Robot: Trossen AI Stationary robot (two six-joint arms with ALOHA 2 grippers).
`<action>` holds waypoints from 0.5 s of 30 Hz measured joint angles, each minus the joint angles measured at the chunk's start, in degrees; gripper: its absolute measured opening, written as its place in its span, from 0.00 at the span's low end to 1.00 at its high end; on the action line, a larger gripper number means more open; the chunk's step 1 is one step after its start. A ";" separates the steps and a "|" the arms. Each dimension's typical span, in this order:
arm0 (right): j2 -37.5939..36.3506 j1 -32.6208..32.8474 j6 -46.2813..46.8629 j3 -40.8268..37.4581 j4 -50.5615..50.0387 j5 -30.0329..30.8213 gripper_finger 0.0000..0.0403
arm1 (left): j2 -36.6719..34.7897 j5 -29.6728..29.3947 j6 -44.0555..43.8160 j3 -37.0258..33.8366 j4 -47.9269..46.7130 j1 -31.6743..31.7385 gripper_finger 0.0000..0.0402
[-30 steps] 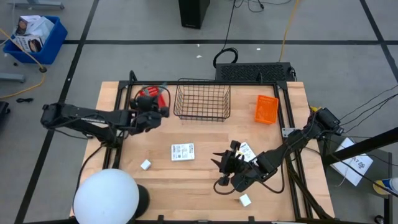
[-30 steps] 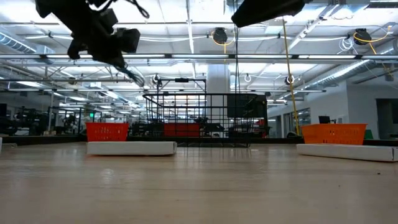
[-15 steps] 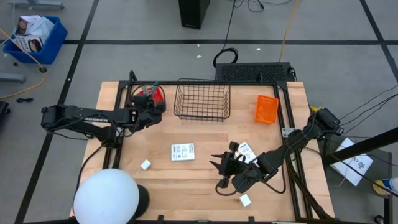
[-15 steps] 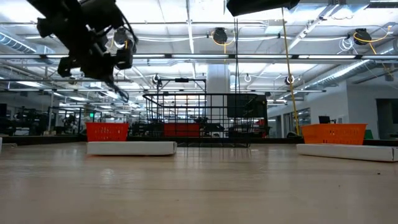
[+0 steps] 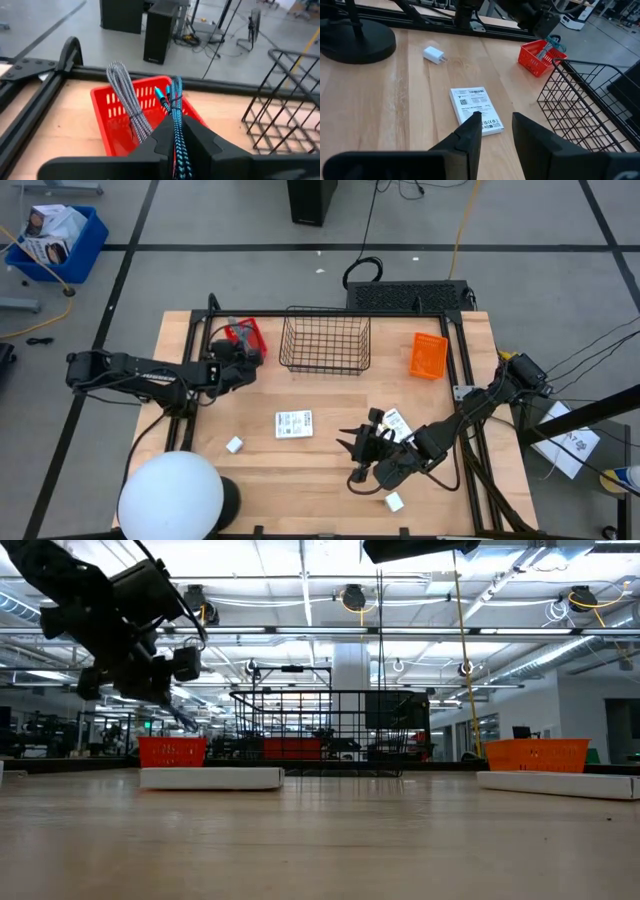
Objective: Pick and place items into bin
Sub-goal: Put the black and blue charger cable into the red bin
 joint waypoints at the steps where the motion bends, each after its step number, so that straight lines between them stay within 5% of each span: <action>1: 0.00 0.00 0.00 0.00 0.16 0.00 0.25 | 0.00 0.55 0.05 -0.05 0.05 0.16 0.08; 8: 0.00 0.00 -0.20 0.00 0.27 0.00 0.25 | 0.00 1.91 -0.48 -0.05 1.48 0.28 0.05; 15: 0.00 0.00 -0.07 0.00 0.24 -0.03 0.25 | 0.00 2.11 -0.64 -0.05 1.58 0.28 0.19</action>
